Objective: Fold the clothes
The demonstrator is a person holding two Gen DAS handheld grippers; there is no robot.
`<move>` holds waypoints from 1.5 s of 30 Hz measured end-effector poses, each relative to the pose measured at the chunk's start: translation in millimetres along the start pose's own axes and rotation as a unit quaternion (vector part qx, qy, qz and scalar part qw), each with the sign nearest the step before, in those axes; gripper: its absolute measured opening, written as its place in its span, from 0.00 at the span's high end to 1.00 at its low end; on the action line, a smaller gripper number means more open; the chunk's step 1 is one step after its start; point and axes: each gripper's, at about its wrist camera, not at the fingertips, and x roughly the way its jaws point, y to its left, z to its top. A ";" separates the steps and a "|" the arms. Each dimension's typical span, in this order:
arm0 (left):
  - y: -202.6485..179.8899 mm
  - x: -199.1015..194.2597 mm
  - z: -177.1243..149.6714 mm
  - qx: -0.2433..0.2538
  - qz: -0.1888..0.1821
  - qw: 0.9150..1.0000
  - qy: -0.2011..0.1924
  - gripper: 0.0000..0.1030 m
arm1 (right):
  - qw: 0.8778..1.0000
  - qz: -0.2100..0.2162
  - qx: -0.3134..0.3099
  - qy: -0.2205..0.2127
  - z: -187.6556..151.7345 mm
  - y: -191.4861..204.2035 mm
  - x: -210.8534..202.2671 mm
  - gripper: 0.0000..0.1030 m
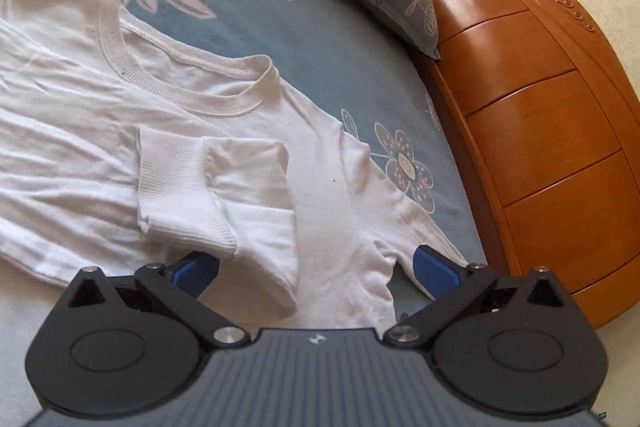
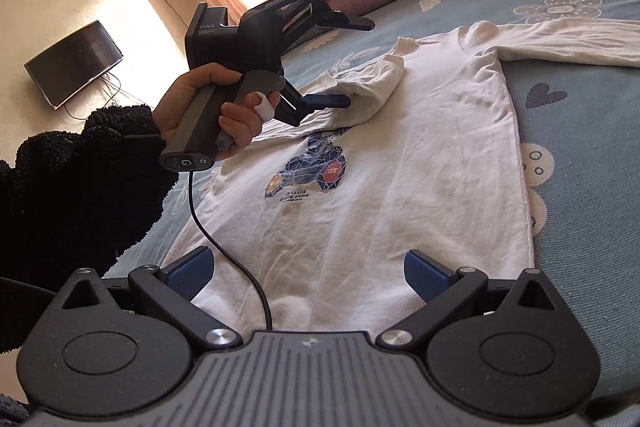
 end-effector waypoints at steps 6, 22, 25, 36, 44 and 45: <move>-33.5 21.4 8.2 0.025 -0.063 0.998 -0.007 0.01 | 1.000 0.000 0.002 0.000 -0.5 -0.4 -0.5 0.00; -21.6 -32.0 2.2 0.112 -0.017 0.993 -0.013 0.01 | 1.000 -0.004 0.002 0.006 2.1 -0.1 4.8 0.00; 22.6 -59.4 6.9 0.077 0.036 0.995 -0.050 0.01 | 1.000 -0.008 -0.003 0.008 1.9 2.2 7.0 0.00; 109.2 -116.2 -1.5 -0.005 0.092 0.986 -0.136 0.01 | 0.998 -0.041 -0.024 0.030 2.6 12.5 25.4 0.00; 85.6 -106.8 -27.9 0.180 0.190 0.961 -0.092 0.01 | 0.988 -0.098 -0.112 0.028 29.6 41.0 36.3 0.00; 92.3 -106.2 -27.1 0.164 0.188 0.965 -0.083 0.01 | 0.985 -0.109 -0.128 0.026 36.6 45.4 39.3 0.00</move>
